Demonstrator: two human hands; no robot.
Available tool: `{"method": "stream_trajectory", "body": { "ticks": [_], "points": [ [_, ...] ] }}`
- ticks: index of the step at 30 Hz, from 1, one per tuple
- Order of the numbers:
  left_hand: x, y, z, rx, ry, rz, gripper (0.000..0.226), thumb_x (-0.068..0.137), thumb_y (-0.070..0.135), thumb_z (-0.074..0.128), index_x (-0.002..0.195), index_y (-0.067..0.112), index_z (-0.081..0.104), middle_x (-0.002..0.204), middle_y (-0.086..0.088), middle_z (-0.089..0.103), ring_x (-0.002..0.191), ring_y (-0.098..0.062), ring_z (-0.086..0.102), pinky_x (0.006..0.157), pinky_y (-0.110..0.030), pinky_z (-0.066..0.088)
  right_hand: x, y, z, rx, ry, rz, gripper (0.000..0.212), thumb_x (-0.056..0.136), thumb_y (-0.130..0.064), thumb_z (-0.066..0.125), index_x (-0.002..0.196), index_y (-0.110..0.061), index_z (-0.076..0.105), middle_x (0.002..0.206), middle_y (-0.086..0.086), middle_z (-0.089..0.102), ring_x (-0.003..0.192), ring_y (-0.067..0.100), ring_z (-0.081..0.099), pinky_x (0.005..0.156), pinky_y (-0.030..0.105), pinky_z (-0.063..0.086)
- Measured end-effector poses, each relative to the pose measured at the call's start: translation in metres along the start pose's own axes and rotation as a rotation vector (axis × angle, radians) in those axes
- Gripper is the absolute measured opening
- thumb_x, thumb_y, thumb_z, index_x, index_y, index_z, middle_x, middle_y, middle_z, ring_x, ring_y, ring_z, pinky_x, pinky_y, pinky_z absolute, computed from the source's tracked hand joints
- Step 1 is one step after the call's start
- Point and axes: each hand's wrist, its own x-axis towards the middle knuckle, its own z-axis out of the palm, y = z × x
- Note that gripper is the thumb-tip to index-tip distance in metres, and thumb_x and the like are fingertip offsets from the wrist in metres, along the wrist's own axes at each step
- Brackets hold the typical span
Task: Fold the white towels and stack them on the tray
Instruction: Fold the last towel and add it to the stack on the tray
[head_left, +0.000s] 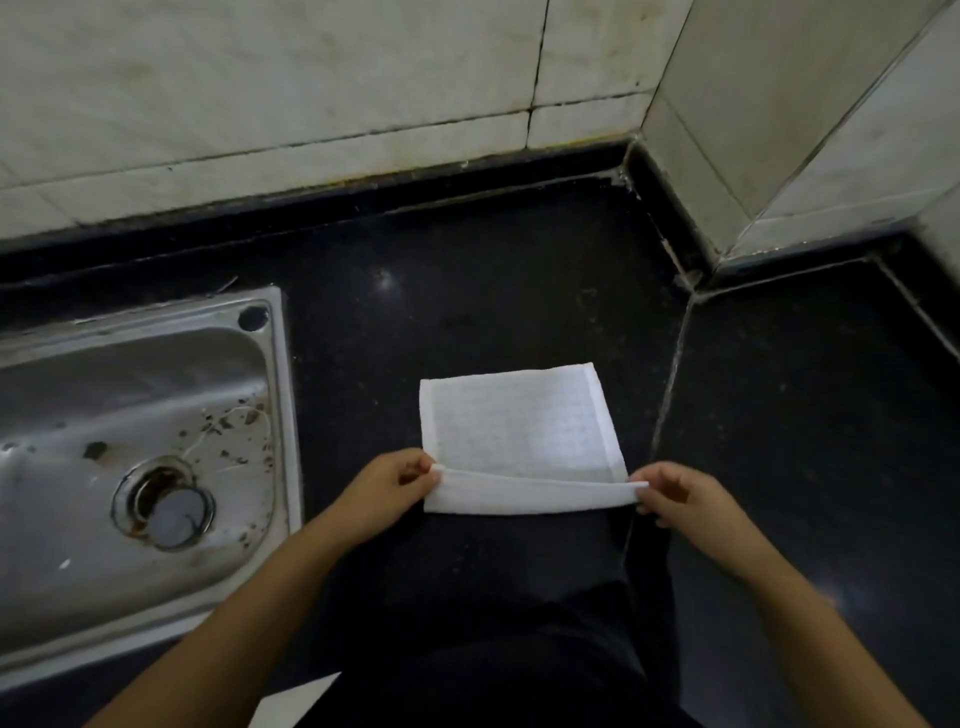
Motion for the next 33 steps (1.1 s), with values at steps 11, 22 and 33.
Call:
{"method": "stream_trajectory", "body": {
  "ticks": [11, 22, 33],
  "points": [
    [0.055, 0.035, -0.038, 0.205, 0.24, 0.001, 0.016, 0.092, 0.024, 0.055, 0.085, 0.011, 0.062, 0.08, -0.002, 0.062, 0.075, -0.015, 0.055, 0.072, -0.032, 0.045, 0.092, -0.046, 0.004, -0.018, 0.23, -0.065, 0.01, 0.089, -0.013, 0.057, 0.09, -0.019, 0.065, 0.088, 0.002, 0.062, 0.085, 0.017, 0.058, 0.08, 0.032, 0.047],
    [0.06, 0.026, 0.007, 0.443, 0.605, -0.06, 0.037, 0.089, 0.035, 0.056, 0.118, 0.013, 0.048, 0.115, -0.005, 0.053, 0.11, -0.023, 0.047, 0.093, -0.038, 0.033, 0.125, -0.057, 0.036, -0.608, 0.397, -0.105, 0.037, 0.092, -0.018, 0.05, 0.129, -0.015, 0.049, 0.131, 0.012, 0.046, 0.122, 0.029, 0.041, 0.098, 0.041, 0.038],
    [0.029, -0.007, 0.02, 0.702, 0.551, -0.043, 0.071, 0.08, 0.062, 0.039, 0.125, 0.008, 0.051, 0.118, -0.011, 0.056, 0.107, -0.03, 0.054, 0.088, -0.041, 0.041, 0.156, -0.141, 0.159, -1.051, -0.149, -0.412, 0.036, 0.093, -0.027, 0.052, 0.128, -0.017, 0.049, 0.131, 0.009, 0.048, 0.123, 0.028, 0.043, 0.1, 0.042, 0.035]
  ]
}}
